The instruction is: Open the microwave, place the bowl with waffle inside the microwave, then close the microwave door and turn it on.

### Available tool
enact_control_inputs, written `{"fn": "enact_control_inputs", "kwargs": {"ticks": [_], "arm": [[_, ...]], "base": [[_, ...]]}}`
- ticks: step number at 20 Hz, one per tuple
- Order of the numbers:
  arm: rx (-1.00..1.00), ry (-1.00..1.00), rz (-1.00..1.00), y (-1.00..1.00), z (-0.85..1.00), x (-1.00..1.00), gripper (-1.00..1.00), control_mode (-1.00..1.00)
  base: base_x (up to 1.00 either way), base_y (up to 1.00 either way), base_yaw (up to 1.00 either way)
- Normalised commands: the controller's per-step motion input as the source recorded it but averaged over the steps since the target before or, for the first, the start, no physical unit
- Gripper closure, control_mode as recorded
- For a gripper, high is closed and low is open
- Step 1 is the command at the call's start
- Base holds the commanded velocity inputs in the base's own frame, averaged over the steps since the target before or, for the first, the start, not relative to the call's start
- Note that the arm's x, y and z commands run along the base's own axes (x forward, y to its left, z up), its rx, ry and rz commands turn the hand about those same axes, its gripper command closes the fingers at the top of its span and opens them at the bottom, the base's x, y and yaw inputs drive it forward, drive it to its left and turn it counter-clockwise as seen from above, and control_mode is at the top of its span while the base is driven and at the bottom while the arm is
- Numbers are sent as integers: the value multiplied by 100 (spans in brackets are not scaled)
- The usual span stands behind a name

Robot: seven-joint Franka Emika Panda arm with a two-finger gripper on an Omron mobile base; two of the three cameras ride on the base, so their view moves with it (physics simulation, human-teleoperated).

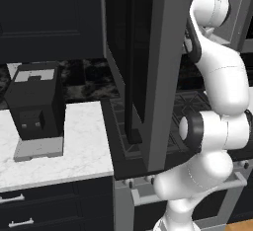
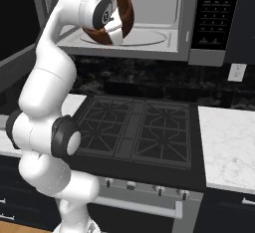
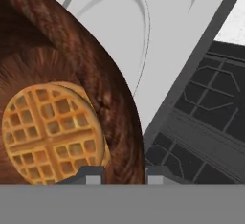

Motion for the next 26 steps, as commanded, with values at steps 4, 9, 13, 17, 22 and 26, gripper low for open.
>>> {"fn": "enact_control_inputs", "kwargs": {"ticks": [4,9,13,17,22,26], "arm": [[0,0,-8,0,0,64,100,-100],[1,0,-6,0,0,42,100,-100],[1,1,-3,0,-7,37,100,-100],[0,4,0,0,-11,29,100,-100],[0,5,0,0,-12,13,100,-100],[0,1,0,0,-29,0,100,-100]], "base": [[0,0,0],[0,0,0],[0,0,0],[0,0,0],[0,0,0],[0,0,0]]}}
